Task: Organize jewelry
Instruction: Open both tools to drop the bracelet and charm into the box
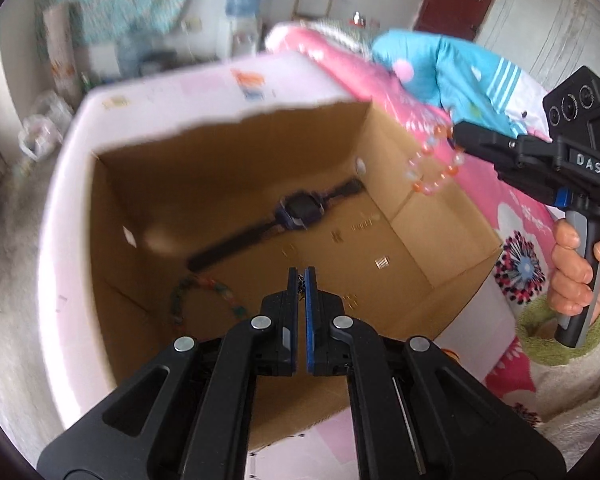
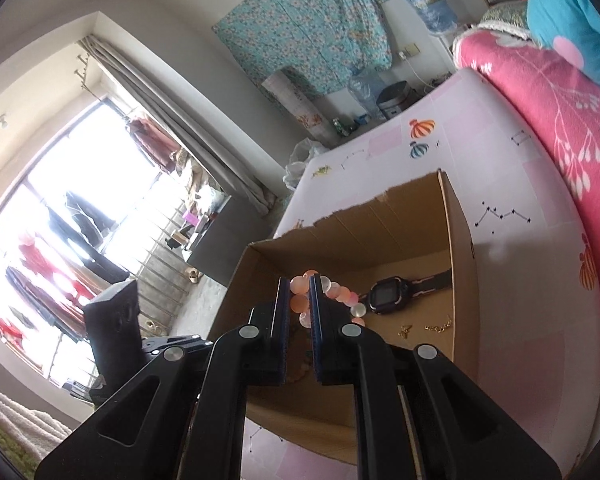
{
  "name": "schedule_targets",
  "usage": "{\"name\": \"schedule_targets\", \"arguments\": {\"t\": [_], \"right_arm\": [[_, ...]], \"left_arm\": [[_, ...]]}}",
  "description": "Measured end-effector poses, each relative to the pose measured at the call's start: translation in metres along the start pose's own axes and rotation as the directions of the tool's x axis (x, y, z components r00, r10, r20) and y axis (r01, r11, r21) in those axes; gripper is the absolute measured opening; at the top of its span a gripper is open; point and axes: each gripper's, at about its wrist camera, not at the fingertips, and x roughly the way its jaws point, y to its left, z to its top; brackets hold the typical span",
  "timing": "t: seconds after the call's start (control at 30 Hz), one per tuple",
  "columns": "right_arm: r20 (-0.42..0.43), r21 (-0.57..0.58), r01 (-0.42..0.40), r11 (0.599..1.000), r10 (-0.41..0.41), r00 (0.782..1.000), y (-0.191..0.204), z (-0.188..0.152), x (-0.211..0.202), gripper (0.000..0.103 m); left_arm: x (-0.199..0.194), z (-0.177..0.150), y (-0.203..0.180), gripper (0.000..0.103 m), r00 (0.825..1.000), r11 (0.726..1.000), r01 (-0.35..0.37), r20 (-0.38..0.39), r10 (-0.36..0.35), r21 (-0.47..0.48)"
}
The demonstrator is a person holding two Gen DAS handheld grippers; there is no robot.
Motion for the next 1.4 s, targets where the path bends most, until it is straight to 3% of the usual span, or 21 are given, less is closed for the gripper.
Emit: {"name": "schedule_targets", "arguments": {"t": [0.23,0.33,0.5,0.73,0.9,0.97,1.1,1.2,1.3,1.4], "right_arm": [[-0.049,0.05,0.022,0.999,-0.019,0.999,-0.021,-0.001,0.014,0.01],[-0.071,0.051,0.042,0.998,-0.038,0.997,-0.024,0.0,0.017,0.01],[-0.111,0.051,0.069,0.996,-0.063,0.992,-0.023,-0.001,0.02,0.01],[-0.17,0.043,0.125,0.991,-0.116,0.979,-0.016,-0.002,0.024,0.01],[-0.27,0.02,0.156,0.988,-0.145,0.952,-0.009,-0.003,0.046,0.01],[-0.316,-0.002,0.168,0.986,-0.16,0.935,-0.006,-0.005,0.06,0.01],[-0.397,-0.133,0.277,0.952,-0.307,0.865,0.003,-0.015,0.082,0.011],[-0.411,-0.178,0.329,0.928,-0.374,0.832,0.006,-0.019,0.083,0.011],[-0.378,-0.208,0.355,0.911,-0.41,0.83,0.013,-0.021,0.073,0.011],[-0.308,-0.204,0.391,0.897,-0.439,0.844,0.018,-0.019,0.051,0.011]], "left_arm": [[0.041,-0.006,0.005,0.002,0.987,0.999,0.036,-0.159,-0.04,-0.029],[0.046,-0.008,0.006,0.003,0.982,0.999,0.041,-0.184,-0.045,-0.03],[0.046,-0.01,0.009,0.016,0.979,0.997,0.063,-0.19,-0.07,-0.046],[0.024,-0.014,0.014,0.018,0.99,0.994,0.098,-0.096,-0.103,-0.051],[-0.009,-0.019,0.023,0.023,0.997,0.996,0.068,0.037,-0.066,-0.057],[-0.021,-0.021,0.028,0.024,0.996,0.996,0.051,0.078,-0.045,-0.073],[-0.033,-0.025,0.035,0.024,0.993,0.995,0.035,0.113,-0.024,-0.096],[-0.04,-0.027,0.04,0.025,0.991,0.994,0.028,0.131,-0.014,-0.102],[-0.046,-0.03,0.043,0.025,0.988,0.994,0.02,0.152,-0.004,-0.105],[-0.051,-0.032,0.045,0.028,0.985,0.993,0.011,0.17,0.008,-0.115]]}}
